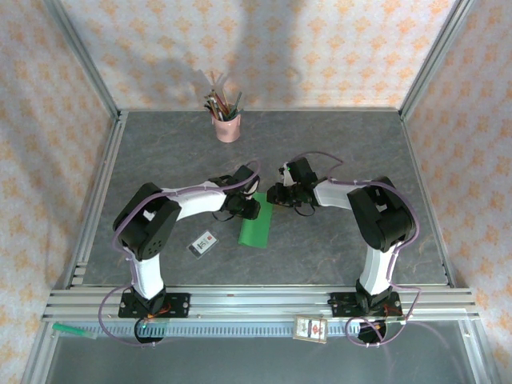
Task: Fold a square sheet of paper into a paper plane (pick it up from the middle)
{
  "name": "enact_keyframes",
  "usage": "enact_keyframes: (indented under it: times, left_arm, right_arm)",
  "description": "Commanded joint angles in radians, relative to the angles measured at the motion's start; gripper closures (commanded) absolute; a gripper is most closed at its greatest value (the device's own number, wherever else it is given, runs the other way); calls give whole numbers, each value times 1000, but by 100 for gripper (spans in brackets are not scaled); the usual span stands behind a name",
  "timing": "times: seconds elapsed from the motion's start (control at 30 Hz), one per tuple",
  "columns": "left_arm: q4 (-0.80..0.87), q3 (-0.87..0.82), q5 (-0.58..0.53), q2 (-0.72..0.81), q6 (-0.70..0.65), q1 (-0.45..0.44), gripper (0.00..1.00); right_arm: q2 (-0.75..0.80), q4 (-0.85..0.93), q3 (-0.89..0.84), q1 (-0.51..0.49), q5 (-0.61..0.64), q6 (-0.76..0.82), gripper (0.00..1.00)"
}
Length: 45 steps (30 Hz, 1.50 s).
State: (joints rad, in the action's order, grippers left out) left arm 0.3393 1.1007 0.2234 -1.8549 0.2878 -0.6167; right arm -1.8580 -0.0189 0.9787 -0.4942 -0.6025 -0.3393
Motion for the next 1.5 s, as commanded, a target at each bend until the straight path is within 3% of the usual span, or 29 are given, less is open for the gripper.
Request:
enact_keyframes:
  times: [0.0,1.1,1.47]
  left_arm:
    - [62,-19,-115,-79,-18,15,60]
    - [87,-20,-141,-79,-46,15,58]
    - [77,-38,-168,-85,-21,15,58]
  right_arm:
    - [-36,-24,28,6,35,9,71]
    - [-37,-8,48,10,25,20,71]
    - [37,19,52,21,20,39,69]
